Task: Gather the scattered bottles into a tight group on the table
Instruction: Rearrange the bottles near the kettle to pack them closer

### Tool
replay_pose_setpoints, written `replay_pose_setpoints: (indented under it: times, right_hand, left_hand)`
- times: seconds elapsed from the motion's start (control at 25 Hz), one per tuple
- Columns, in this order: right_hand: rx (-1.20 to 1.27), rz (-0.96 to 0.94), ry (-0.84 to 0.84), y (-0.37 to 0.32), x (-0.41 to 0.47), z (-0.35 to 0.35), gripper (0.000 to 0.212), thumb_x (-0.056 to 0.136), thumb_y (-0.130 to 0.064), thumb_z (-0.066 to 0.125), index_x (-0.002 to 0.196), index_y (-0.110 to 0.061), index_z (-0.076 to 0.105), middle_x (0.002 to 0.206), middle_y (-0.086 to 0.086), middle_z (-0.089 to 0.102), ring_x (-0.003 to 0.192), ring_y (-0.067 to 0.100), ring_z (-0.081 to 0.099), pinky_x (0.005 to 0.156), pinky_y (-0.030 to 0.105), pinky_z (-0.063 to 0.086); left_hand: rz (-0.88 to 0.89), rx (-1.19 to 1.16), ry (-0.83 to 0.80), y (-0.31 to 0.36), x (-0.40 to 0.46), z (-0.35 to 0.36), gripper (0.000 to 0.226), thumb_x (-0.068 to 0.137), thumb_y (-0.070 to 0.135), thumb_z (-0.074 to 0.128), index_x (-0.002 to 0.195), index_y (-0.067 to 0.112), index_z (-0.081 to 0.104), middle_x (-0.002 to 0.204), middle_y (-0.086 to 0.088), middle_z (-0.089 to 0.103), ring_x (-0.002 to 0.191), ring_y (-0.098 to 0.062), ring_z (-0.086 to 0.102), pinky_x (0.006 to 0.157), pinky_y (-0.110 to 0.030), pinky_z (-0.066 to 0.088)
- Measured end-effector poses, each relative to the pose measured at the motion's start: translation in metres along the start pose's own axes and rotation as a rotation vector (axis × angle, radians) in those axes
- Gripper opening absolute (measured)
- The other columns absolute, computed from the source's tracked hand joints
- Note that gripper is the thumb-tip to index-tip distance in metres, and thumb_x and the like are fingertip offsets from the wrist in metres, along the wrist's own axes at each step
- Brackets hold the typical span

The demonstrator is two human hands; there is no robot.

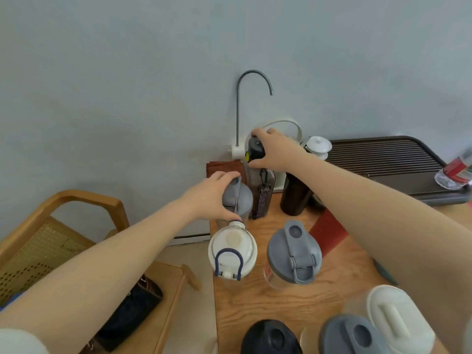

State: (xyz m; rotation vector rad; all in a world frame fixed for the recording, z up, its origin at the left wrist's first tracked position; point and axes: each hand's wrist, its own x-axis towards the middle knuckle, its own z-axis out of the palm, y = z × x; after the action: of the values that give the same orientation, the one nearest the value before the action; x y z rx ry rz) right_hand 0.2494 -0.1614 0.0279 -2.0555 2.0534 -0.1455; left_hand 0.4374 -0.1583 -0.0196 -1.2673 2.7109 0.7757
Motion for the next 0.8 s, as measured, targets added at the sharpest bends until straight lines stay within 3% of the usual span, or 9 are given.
replay_pose_setpoints:
  times: [0.2, 0.36, 0.48, 0.56, 0.6, 0.68, 0.76, 0.8]
  right_hand:
    - [-0.050, -0.042, -0.009, 0.007, -0.041, -0.003, 0.071, 0.075, -0.042, 0.070, 0.133, -0.019, 0.037, 0.121, 0.014, 0.048, 0.106, 0.036, 0.054, 0.086, 0.041, 0.045]
    - [-0.056, -0.050, -0.025, 0.010, -0.082, 0.001, 0.075, 0.075, -0.049, 0.067, 0.138, -0.025, 0.034, 0.129, 0.008, 0.047, 0.113, 0.029, 0.053, 0.091, 0.039, 0.046]
    - [-0.083, -0.067, -0.029, 0.013, -0.100, 0.001, 0.078, 0.075, -0.052, 0.065, 0.141, -0.028, 0.030, 0.131, 0.003, 0.045, 0.112, 0.026, 0.053, 0.082, 0.033, 0.042]
    - [-0.127, -0.085, -0.055, 0.017, -0.104, -0.002, 0.083, 0.073, -0.056, 0.064, 0.143, -0.030, 0.025, 0.134, 0.001, 0.044, 0.115, 0.023, 0.052, 0.080, 0.031, 0.040]
    - [-0.097, -0.084, -0.083, 0.023, -0.103, -0.004, 0.085, 0.073, -0.059, 0.063, 0.143, -0.031, 0.024, 0.136, 0.000, 0.043, 0.118, 0.021, 0.050, 0.084, 0.031, 0.040]
    - [0.194, -0.029, -0.079, 0.039, -0.095, -0.012, 0.078, 0.076, -0.062, 0.056, 0.142, -0.029, 0.030, 0.138, 0.000, 0.044, 0.123, 0.017, 0.045, 0.092, 0.026, 0.033]
    - [0.417, 0.077, 0.060, 0.067, -0.077, -0.014, 0.072, 0.079, -0.061, 0.051, 0.139, -0.023, 0.038, 0.139, 0.004, 0.046, 0.126, 0.018, 0.042, 0.096, 0.025, 0.030]
    - [0.380, 0.137, 0.094, 0.081, -0.066, -0.011, 0.072, 0.080, -0.056, 0.054, 0.139, -0.019, 0.036, 0.142, 0.008, 0.043, 0.129, 0.022, 0.040, 0.099, 0.028, 0.031]
  left_hand:
    - [0.031, -0.014, 0.074, -0.014, 0.009, 0.011, 0.103, 0.062, 0.046, 0.078, 0.141, 0.028, 0.014, 0.141, -0.010, 0.034, 0.122, -0.031, 0.045, 0.095, -0.048, 0.047]
    - [-0.025, -0.061, 0.154, -0.011, 0.011, 0.019, 0.106, 0.058, 0.055, 0.077, 0.139, 0.032, 0.013, 0.136, -0.014, 0.035, 0.117, -0.035, 0.047, 0.093, -0.046, 0.048]
    - [-0.084, -0.012, 0.102, -0.001, 0.013, 0.022, 0.111, 0.059, 0.062, 0.072, 0.142, 0.033, 0.005, 0.137, -0.016, 0.030, 0.113, -0.038, 0.050, 0.090, -0.044, 0.049]
    - [-0.138, 0.044, 0.046, 0.006, 0.015, 0.020, 0.112, 0.061, 0.065, 0.068, 0.144, 0.031, 0.001, 0.142, -0.017, 0.024, 0.121, -0.040, 0.043, 0.095, -0.047, 0.046]
    - [-0.153, 0.064, 0.045, 0.009, 0.015, 0.018, 0.109, 0.064, 0.066, 0.066, 0.145, 0.028, 0.003, 0.146, -0.016, 0.022, 0.128, -0.039, 0.035, 0.100, -0.048, 0.042]
    - [-0.098, 0.022, 0.124, 0.019, 0.012, 0.009, 0.096, 0.074, 0.061, 0.060, 0.145, 0.020, 0.012, 0.151, -0.012, 0.020, 0.137, -0.034, 0.022, 0.110, -0.048, 0.031]
    - [0.051, -0.115, 0.212, 0.037, 0.009, -0.007, 0.077, 0.082, 0.051, 0.055, 0.143, 0.016, 0.023, 0.152, -0.008, 0.025, 0.139, -0.025, 0.023, 0.113, -0.041, 0.026]
    - [0.109, -0.160, 0.218, 0.050, 0.006, -0.013, 0.071, 0.084, 0.048, 0.055, 0.142, 0.018, 0.027, 0.151, -0.005, 0.029, 0.138, -0.021, 0.027, 0.112, -0.037, 0.026]
